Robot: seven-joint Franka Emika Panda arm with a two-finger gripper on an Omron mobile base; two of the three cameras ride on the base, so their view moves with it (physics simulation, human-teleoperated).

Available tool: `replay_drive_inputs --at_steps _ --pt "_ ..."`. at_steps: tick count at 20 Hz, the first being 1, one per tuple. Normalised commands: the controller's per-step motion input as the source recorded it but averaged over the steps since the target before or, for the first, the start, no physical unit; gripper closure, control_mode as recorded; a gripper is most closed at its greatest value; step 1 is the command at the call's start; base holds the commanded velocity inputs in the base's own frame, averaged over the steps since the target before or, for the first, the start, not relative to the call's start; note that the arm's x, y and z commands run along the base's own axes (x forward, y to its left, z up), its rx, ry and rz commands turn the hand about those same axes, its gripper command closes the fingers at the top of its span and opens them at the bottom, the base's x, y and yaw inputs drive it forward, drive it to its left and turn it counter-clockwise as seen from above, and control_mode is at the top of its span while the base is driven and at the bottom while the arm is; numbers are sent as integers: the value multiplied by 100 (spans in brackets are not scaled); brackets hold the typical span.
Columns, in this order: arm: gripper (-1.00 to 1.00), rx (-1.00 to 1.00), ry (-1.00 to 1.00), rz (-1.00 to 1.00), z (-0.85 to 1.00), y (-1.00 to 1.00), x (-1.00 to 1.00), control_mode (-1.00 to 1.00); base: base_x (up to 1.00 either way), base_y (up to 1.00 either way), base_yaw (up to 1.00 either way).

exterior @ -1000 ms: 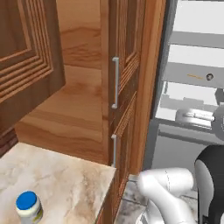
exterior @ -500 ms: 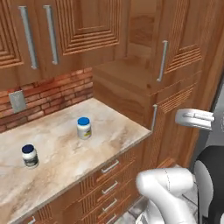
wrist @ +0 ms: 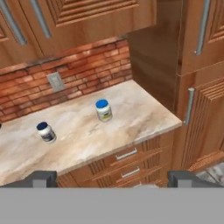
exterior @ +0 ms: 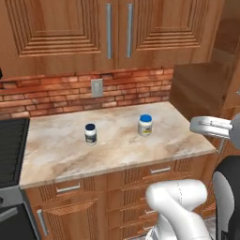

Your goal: Place the mayonnaise and mayonnaise from the counter to the top shelf of the fridge. If the existing items in the fridge are on the top shelf, move them to other shelves.

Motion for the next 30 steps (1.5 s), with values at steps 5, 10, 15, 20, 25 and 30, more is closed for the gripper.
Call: replay_drive_inputs --at_steps 5,10,15,20,25,30 --pt "-100 0 0 0 0 0 0 100 38 0 50" --pt "-100 0 0 0 0 0 0 100 27 0 21" --pt "-100 0 0 0 0 0 0 100 51 19 14" --pt "-100 0 0 0 0 0 0 100 70 28 5" --pt "-100 0 0 0 0 0 0 100 29 13 0" --pt "-100 0 0 0 0 0 0 100 4 35 0"
